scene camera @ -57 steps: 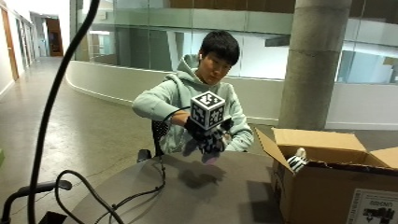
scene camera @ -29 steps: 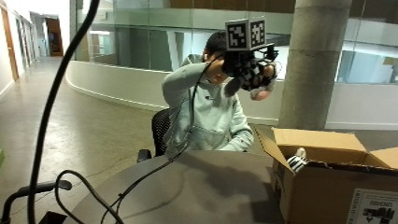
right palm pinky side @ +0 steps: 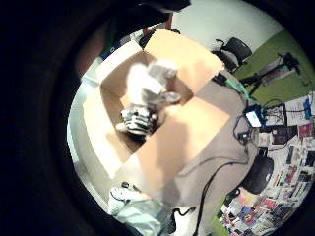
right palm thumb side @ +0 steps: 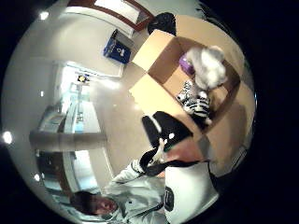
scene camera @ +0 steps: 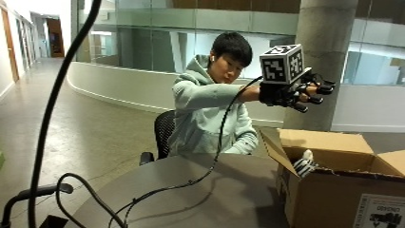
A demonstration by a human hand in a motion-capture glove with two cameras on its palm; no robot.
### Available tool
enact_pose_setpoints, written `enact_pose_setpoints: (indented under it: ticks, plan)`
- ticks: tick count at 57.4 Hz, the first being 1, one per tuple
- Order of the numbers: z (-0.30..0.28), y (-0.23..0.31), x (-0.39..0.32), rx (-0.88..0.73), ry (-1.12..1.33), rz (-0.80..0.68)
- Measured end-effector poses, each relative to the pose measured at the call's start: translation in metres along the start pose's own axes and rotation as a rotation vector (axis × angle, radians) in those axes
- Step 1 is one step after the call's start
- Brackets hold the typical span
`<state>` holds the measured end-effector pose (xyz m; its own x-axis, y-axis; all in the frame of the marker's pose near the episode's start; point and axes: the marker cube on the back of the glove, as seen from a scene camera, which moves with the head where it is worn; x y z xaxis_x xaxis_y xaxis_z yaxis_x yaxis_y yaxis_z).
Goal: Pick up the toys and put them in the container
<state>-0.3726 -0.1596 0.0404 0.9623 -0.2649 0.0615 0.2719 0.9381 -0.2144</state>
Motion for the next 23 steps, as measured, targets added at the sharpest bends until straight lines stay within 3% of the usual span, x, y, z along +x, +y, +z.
enact_pose_setpoints:
  ticks: [23]
  plan:
    - [-0.058,0.084,0.069,0.135,0.079,-0.151]
